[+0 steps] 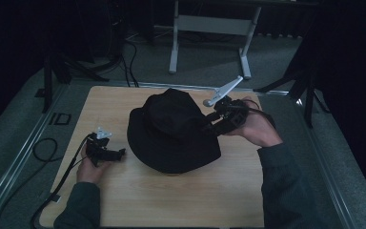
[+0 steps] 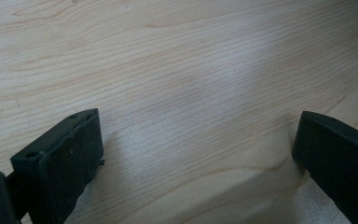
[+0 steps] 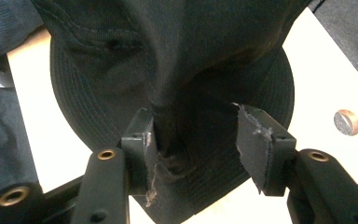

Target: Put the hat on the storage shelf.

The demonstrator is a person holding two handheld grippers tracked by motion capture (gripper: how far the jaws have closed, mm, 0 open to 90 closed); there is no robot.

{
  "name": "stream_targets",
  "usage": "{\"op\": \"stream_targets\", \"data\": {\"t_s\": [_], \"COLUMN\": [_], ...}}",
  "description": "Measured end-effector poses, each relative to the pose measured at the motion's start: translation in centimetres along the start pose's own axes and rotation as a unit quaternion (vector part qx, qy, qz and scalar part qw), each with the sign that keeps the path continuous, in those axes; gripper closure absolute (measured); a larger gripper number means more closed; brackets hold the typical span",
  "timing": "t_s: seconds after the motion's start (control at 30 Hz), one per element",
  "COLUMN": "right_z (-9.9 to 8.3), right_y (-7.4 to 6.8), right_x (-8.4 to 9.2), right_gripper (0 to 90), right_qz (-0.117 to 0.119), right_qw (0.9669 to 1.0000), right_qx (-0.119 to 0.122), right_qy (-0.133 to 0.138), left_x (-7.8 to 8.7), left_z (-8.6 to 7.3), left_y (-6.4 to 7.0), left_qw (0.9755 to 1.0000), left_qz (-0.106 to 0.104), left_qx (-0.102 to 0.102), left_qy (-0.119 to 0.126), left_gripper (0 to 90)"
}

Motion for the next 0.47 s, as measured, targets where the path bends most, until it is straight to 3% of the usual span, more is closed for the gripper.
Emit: {"op": "stream_targets", "data": {"t_s": [0.47], "right_z": [-2.3], "right_y": [1.1], "right_x": [0.8], "right_gripper": [42.7], "right_qz": [-0.003], "right_qw": [0.9998], "right_qx": [-0.014], "right_qy": [-0.014], "left_x": [0.0], "left_z": [0.0], "left_y": [0.0], "left_qw": [1.0], "left_qz": [0.0], "left_qx": [0.0], "left_qy": [0.0], "left_gripper": [2.0]}}
Point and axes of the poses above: each handheld gripper's, and its own axes: x roughly backward along the jaws, z roughly out of its top, y roughly to its right, the point moved 5 cm from there along -x, roughly forward along the jaws, and after that the axes turned 12 degrees about -x, right-handed, at the moved point
